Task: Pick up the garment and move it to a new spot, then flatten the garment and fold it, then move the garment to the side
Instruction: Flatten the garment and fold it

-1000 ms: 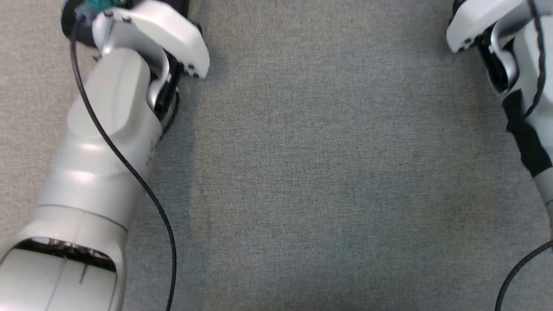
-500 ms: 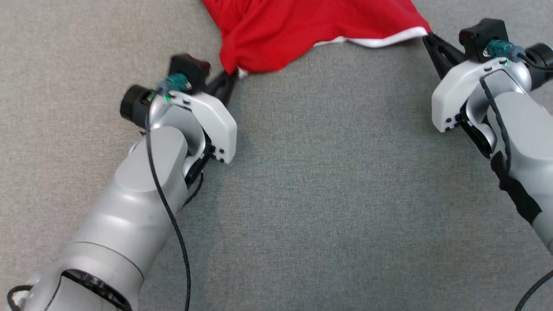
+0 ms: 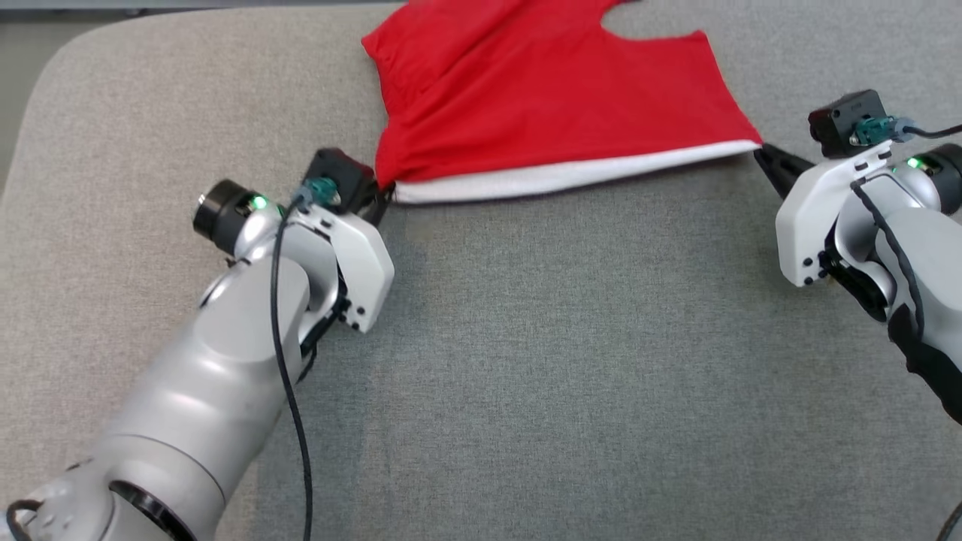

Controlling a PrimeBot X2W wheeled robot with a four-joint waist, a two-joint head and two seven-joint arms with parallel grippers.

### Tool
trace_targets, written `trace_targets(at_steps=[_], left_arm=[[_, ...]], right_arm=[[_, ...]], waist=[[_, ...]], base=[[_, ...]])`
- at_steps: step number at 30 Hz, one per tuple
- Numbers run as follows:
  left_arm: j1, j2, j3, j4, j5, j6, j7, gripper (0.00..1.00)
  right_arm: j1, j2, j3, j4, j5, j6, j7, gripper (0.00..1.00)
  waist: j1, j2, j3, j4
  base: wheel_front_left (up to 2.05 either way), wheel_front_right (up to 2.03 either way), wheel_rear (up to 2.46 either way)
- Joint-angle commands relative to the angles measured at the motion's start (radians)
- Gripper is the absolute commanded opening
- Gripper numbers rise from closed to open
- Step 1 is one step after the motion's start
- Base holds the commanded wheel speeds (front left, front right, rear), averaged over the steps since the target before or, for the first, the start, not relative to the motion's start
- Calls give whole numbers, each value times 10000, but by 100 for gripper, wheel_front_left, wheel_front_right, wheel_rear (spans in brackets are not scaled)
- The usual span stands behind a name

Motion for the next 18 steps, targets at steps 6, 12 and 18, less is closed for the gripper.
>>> trace_targets(at_steps=[6, 12, 18], left_arm=[[566, 50, -732, -139, -506, -8, 459, 0], [1000, 244, -1336, -342, -1095, -7, 959, 0], [1426, 322, -1625, -276, -1582, -3, 1003, 0]], right_arm=[[481, -655, 907, -708, 1409, -7, 1035, 0], [867, -1358, 1742, -1417, 2451, -7, 1829, 0], [1278, -1941, 2079, -1856, 3047, -8, 2009, 0]], waist=[[0, 0, -560, 64], [0, 0, -1036, 150], [0, 0, -1469, 231]], base=[[0, 0, 0], [0, 0, 0], [0, 0, 0]])
